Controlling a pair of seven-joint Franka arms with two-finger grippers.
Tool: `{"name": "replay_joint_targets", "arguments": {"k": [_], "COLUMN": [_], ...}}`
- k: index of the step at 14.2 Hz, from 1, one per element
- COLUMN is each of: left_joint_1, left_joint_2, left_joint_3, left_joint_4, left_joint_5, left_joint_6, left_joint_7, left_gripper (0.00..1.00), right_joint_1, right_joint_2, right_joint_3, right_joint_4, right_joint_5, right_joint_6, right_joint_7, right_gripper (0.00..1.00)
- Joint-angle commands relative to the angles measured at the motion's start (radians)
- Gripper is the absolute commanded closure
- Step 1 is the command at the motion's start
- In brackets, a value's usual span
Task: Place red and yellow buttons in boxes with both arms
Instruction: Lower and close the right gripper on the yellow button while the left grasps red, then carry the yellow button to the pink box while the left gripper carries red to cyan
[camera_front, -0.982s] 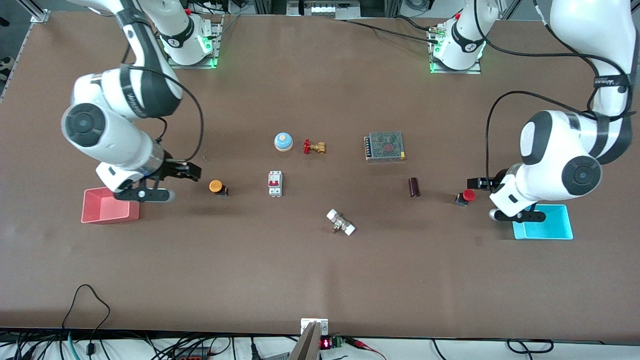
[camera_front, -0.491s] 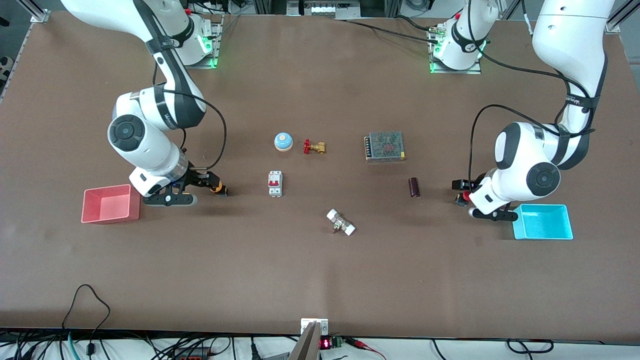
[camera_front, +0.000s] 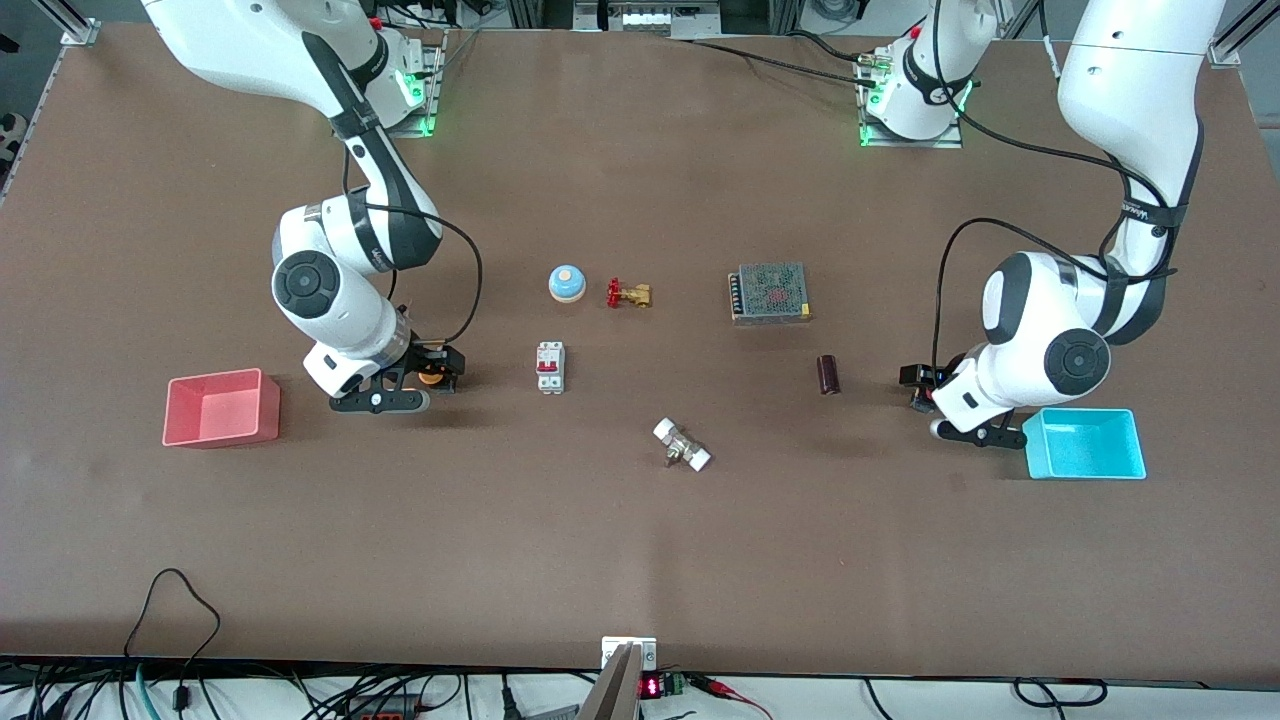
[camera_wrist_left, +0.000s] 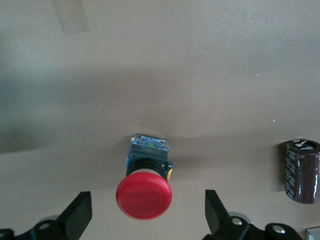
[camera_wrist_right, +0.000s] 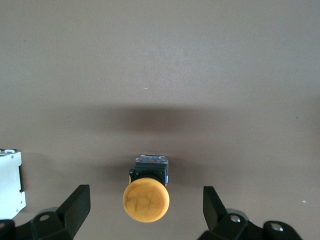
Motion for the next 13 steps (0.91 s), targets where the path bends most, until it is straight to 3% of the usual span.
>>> {"name": "replay_joint_targets", "arguments": {"k": [1,3,6,8,10,13], "left_joint_1": [-0.003,-0.001,-0.001,-0.001,0.005,0.012], "left_joint_2": [0.003,0.009,0.012,0.014,0.012,0.001], "left_joint_3": [0.000,0.000,0.000,0.000,0.000,0.000], "left_joint_4": [-0.004,-0.004,-0.001,0.000,0.007,0.010], "left_joint_5": [0.003,0.002,-0.014,-0.058,-0.090,-0.094], "left_joint_6": [0.016,0.016,0.016,0.016,0.014,0.013], "left_joint_7": [0.021,0.021,0.020,0.018,0.018,0.020], "left_gripper": [0.08,0.19,0.55,0.70,0.79,0.83], "right_joint_1": [0.023,0.023,0.023,0.020,0.017,0.016], "right_joint_2": [0.031,0.047,0.047,0.048,0.054,0.060], "right_joint_3": [0.000,0.000,0.000,0.000,0.000,0.000], "right_joint_4": [0.001,0.001,0.001,0.001,0.002,0.002], "right_joint_5": [-0.016,-0.019,-0.019,-0.019,-0.019,-0.021], "right_joint_6": [0.028,0.056,0.057,0.057,0.062,0.063], "right_joint_7": [0.008,0.010,0.010,0.008,-0.001,-0.004], "right_gripper": [0.00,0.00,0.00,0.00,0.00,0.04]}}
